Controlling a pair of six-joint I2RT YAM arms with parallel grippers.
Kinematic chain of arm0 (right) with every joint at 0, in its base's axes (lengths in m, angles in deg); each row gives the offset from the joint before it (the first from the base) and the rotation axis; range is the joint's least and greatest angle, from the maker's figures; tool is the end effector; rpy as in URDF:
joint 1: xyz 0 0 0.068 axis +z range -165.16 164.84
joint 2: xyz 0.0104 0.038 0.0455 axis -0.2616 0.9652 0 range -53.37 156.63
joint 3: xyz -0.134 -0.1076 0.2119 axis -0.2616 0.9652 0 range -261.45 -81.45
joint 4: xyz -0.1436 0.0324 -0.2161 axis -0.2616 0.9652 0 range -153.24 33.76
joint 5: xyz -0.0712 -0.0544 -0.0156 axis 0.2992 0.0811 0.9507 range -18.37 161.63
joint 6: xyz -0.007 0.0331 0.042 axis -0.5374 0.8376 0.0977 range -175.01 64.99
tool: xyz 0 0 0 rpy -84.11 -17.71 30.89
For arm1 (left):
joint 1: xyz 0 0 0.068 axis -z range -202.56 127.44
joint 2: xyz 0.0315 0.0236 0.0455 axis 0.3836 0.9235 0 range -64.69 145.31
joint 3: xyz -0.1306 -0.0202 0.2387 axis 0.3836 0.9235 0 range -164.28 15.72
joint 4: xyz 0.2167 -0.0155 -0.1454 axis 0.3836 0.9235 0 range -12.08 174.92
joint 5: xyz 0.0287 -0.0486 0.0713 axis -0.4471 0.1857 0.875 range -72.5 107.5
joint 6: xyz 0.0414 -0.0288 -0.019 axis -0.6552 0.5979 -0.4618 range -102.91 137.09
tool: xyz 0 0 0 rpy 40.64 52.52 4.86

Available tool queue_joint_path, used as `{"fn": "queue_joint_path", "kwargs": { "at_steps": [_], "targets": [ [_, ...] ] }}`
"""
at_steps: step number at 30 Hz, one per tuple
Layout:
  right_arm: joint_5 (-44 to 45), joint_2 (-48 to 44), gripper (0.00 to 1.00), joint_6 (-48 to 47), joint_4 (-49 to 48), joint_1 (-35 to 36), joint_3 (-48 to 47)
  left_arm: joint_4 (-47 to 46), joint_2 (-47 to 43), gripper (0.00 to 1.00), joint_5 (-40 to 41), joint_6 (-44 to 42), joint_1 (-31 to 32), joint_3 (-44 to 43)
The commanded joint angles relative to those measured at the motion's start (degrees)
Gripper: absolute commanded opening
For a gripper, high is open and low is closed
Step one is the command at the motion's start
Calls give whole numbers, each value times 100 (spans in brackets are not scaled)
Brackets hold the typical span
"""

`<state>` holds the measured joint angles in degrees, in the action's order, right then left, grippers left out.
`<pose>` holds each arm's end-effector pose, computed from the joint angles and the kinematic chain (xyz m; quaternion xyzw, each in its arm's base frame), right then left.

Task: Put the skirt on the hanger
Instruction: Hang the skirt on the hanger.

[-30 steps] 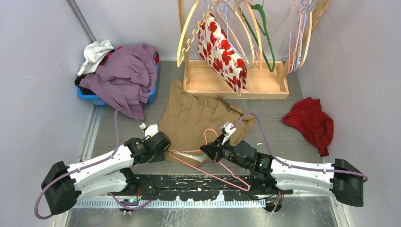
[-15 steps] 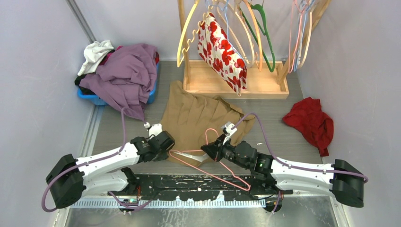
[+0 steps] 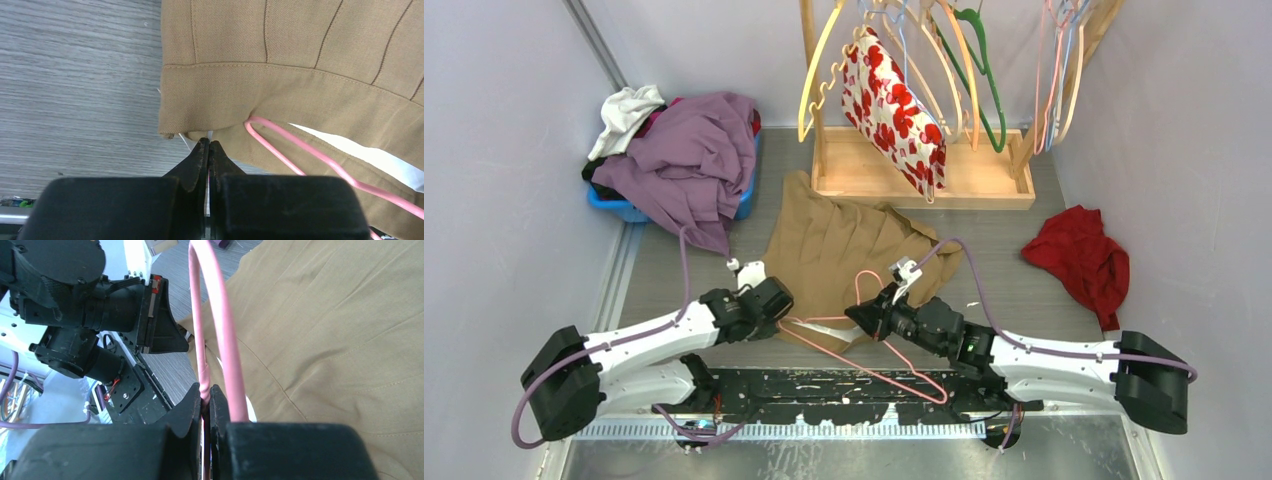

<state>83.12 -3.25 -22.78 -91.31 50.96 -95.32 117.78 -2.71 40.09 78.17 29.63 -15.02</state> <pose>0.0839 0.1724 0.2042 -0.1565 0.7384 0.4436 0.4832 0.1158 -0.1269 0.1698 -0.1071 0.9619 -0.0284 0.2499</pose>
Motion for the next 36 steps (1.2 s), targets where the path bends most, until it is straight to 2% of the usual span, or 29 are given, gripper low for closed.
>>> {"fn": "queue_joint_path", "kwargs": {
  "at_steps": [1, 8, 15, 22, 26, 31, 36],
  "targets": [
    [-61, 196, 1, 160, -592, -44, -9, 252, -438, 0, 267, -12, 25, -244],
    [-294, 425, 1, 485, -1252, -238, 177, 453, -1066, 0, 298, -18, 20, -196],
    [-1004, 752, 1, 1109, -2289, -834, 425, 403, -1066, 0, 286, -6, 25, -97],
    [-1625, 1520, 1, 1462, -3238, -894, 428, 427, -1237, 0, 382, -47, -26, -170],
    [-1799, 1704, 1, 1614, -3437, -895, 481, 370, -1206, 0, 319, -130, -141, -174],
    [-1617, 1681, 1, 1603, -3401, -897, 586, 442, -1247, 0, 343, -148, -179, -182],
    [-1579, 2050, 1, 1801, -3458, -899, 486, 615, -1344, 0, 408, -172, -233, -244]
  ]
}}
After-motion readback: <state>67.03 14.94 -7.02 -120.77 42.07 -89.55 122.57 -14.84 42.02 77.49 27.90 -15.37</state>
